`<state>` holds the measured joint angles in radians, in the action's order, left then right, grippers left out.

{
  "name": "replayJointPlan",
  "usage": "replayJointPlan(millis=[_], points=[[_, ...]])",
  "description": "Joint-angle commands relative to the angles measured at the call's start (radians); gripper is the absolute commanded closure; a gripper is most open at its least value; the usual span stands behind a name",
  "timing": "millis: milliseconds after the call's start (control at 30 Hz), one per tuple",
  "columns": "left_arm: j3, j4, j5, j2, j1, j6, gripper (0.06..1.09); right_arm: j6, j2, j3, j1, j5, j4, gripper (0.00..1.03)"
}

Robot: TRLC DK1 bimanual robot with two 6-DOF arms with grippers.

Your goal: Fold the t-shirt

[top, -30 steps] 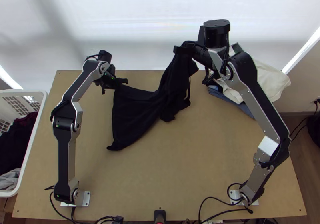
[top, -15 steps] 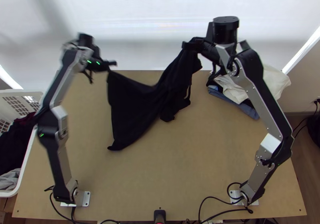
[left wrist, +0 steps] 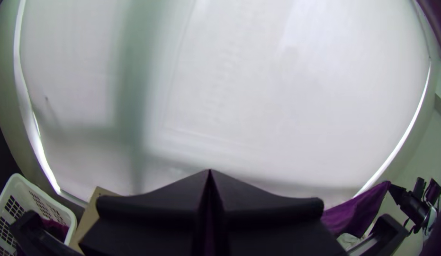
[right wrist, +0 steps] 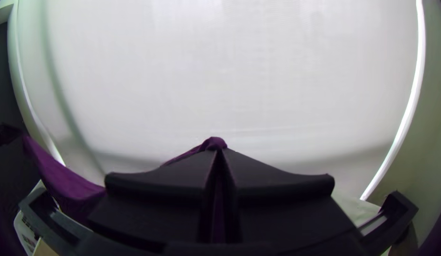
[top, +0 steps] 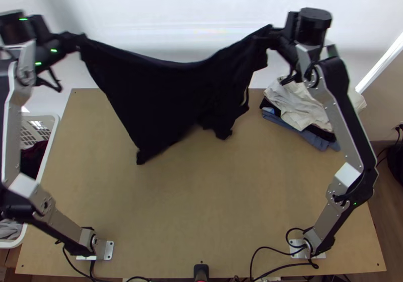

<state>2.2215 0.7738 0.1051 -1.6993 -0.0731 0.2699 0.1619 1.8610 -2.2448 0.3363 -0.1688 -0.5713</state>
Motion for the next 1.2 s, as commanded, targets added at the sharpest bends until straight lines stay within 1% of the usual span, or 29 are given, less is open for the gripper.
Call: replayJointPlan(millis=[0,133,300,500,600,667,900,1033,1167], points=[[-0.043,-0.068,-0.01,0.095,-0.051,0.018,1.05,-0.028,-0.022,-0.035,-0.054,-0.017,0.037,1.0],[-0.046,-0.11,-0.01,0.162,-0.07,0.046,1.05,-0.039,-0.069,-0.035,-0.063,-0.017,0.047,1.0],[-0.039,-0.183,-0.012,0.279,-0.07,0.088,1.05,-0.068,-0.186,-0.036,0.0,-0.017,0.108,1.0],[-0.066,-0.191,-0.041,0.392,-0.06,0.092,1.05,-0.076,-0.339,0.001,0.023,-0.018,0.175,1.0],[-0.105,-0.219,-0.044,0.452,-0.071,0.091,1.05,-0.074,-0.43,0.031,0.023,-0.017,0.218,1.0],[-0.148,-0.245,-0.042,0.504,-0.083,0.086,1.05,-0.076,-0.484,0.042,0.032,-0.017,0.222,1.0],[-0.318,-0.326,-0.042,0.699,-0.096,0.068,1.05,-0.079,-0.743,0.226,0.076,-0.015,0.225,1.0],[-0.372,-0.341,-0.042,0.757,-0.094,0.072,1.05,-0.079,-0.864,0.341,0.086,-0.012,0.223,1.0],[-0.431,-0.349,-0.042,0.79,-0.091,0.072,1.05,-0.076,-0.95,0.461,0.124,-0.012,0.211,1.0]])
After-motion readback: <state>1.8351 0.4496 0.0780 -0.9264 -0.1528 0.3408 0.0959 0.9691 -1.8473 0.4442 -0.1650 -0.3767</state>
